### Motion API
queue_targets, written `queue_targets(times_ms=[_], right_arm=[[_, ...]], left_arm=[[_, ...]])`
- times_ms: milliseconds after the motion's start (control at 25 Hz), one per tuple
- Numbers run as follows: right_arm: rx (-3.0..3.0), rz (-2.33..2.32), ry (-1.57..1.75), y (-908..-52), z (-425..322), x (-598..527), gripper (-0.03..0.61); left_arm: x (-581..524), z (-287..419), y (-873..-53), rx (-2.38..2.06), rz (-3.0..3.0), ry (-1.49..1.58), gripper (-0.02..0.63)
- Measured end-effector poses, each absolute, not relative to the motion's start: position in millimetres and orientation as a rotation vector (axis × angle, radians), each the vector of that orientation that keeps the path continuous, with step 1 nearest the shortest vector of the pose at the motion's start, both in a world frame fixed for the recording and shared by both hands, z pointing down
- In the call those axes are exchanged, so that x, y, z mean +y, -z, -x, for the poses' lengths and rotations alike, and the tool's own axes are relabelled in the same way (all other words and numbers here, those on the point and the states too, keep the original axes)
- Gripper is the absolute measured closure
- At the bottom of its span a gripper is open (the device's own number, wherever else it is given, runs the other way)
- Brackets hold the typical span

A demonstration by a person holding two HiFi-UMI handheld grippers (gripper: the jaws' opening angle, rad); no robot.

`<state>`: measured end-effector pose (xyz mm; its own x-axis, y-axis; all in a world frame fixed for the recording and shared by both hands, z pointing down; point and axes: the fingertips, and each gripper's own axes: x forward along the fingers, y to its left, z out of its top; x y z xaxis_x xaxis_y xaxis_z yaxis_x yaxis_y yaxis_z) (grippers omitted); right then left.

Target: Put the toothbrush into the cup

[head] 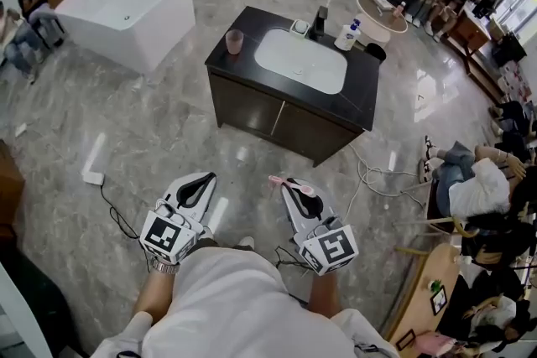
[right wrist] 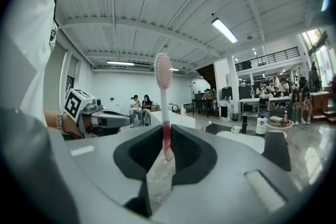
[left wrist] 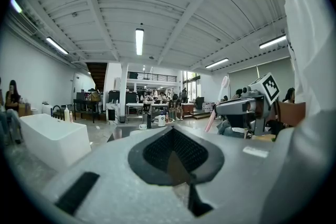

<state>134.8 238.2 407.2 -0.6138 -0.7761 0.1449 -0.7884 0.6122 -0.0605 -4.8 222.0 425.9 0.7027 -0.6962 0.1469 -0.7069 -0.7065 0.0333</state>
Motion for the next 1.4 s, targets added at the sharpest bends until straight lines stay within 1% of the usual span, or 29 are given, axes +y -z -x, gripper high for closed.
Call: queue_targets(times_ms=[360,760,1040,1400], right_arm=[[-2.755,-1.327,-0.187,-417,-175,213,0.520],[-2.763,-1.320,-0.215,-425,-168,162,0.520],[-2.687,-1.401,-0.246,-435,-142,71,0.520],[-2.612,-1.464,-0.260,-426,-68,-95,0.520]], left_arm=[[199,-22,-431,-1.210,-2.807,-0.200,0.612],[144,-12,-436,-1.230,-2.791,-0.216,0.612],[43,17,-453,-1.161,-2.801,-0.202,0.612],[-125,81,-449,-1.034,-2.844,-0.206,0.612]])
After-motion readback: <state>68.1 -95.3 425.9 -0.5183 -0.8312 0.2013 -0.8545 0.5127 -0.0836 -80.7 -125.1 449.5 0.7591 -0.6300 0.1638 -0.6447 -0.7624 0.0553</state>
